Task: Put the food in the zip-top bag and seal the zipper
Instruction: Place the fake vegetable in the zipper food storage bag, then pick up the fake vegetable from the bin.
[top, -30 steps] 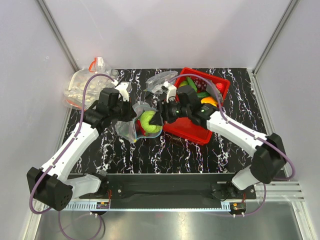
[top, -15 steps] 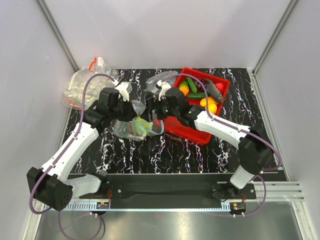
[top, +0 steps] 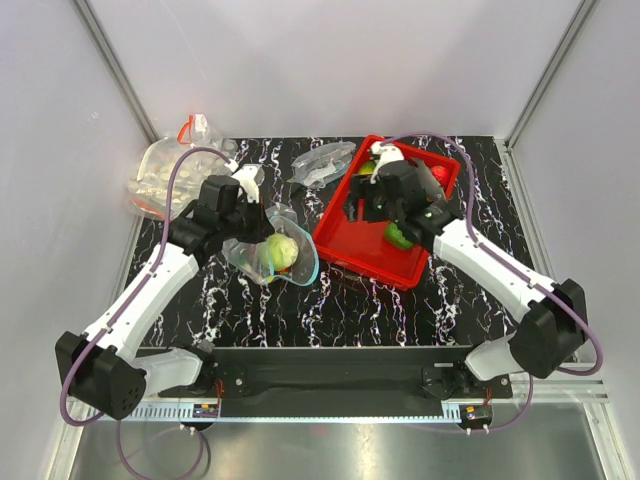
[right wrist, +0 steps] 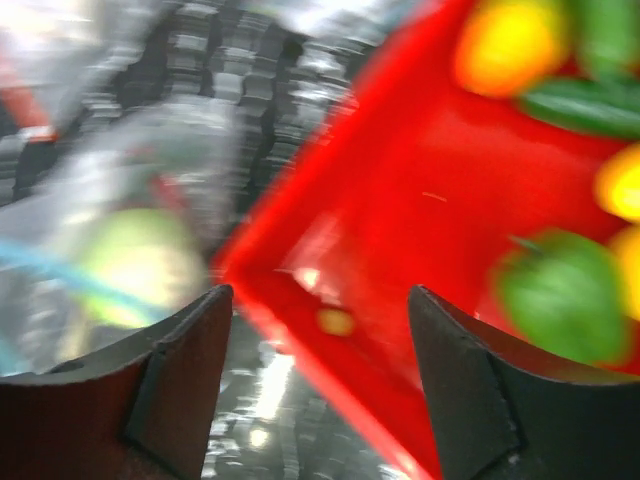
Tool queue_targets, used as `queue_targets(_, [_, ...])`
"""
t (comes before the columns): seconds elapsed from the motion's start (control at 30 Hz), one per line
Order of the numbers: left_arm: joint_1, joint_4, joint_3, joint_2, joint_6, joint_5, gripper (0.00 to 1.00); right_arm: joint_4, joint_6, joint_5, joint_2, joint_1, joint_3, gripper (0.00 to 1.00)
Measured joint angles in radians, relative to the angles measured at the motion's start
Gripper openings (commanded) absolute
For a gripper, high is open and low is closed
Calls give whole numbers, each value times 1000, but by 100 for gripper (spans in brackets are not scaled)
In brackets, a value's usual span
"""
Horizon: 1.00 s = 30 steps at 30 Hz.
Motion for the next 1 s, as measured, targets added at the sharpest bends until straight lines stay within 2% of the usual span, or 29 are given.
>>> queue_targets(0.1, [0,-2,0,0,0,0,0,-77,-27,17,16,-93,-1,84])
queue_targets(0.13, [0,-2,0,0,0,1,0,-95,-44,30,24,-114,-2,92])
queue_targets(0.2, [0,-2,0,0,0,7,0,-127,-72,56,50,-132,-3,100])
queue_targets(0.5, [0,2,0,0,-1,31,0,-225,-138,158,299,-175,24,100])
queue_targets(0.57, [0,4,0,0,-2,37,0,-251,-151,219,369,-188,55,100])
queue_targets(0.7, [0,4,0,0,-5,48,0,-262,-156,272,415,-202,97,100])
queue_targets(0.77, [0,4,0,0,-6,48,0,-265,-156,276,450,-206,107,97])
queue_targets(0.93, [0,4,0,0,-8,48,0,-271,-161,291,485,-206,124,60])
queue_targets(1.0, [0,4,0,0,-8,48,0,-272,-153,289,484,-206,125,59])
